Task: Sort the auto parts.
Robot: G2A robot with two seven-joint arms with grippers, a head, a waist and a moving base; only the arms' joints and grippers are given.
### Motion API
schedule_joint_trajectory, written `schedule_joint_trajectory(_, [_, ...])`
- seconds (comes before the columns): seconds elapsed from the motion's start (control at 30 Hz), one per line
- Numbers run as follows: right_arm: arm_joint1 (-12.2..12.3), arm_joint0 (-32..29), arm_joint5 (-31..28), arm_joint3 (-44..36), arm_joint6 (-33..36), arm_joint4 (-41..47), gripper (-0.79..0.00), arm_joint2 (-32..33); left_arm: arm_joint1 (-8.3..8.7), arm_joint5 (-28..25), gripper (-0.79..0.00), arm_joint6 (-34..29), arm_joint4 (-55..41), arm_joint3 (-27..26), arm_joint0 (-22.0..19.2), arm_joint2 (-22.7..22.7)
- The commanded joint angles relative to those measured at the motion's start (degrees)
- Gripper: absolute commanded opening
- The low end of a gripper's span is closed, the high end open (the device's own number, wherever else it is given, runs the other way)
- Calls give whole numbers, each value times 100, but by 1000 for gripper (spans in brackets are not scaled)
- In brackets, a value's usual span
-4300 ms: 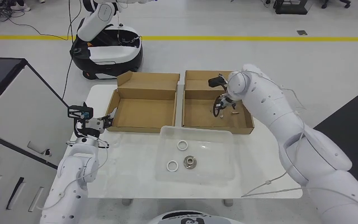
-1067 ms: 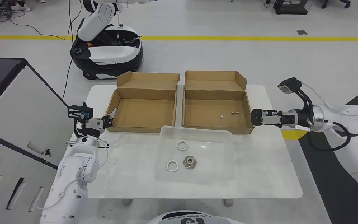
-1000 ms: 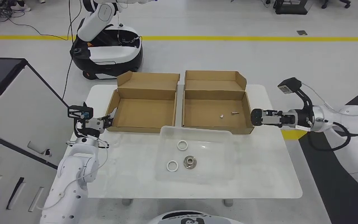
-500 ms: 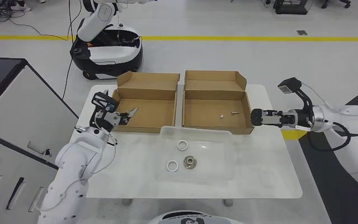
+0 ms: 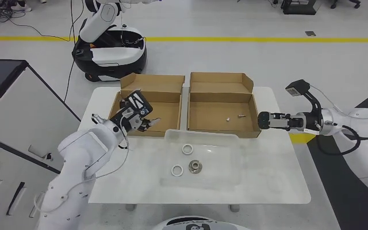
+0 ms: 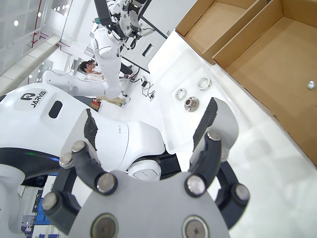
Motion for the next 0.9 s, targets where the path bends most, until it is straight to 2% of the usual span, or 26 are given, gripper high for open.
schedule_joint_trajectory(0.0, [0, 0, 0, 0, 0, 0, 0, 0, 6, -212, 0, -297, -338, -53, -71, 59])
schedule_joint_trajectory(0.2, [0, 0, 0, 0, 0, 0, 0, 0, 24, -503, 0, -1103, -1062, -224, -264, 306])
schedule_joint_trajectory(0.37, [0, 0, 0, 0, 0, 0, 0, 0, 33, -509, 0, -1653, -1575, -323, -413, 561])
schedule_joint_trajectory(0.87, [0, 0, 0, 0, 0, 0, 0, 0, 33, -509, 0, -1653, -1575, -323, -413, 561])
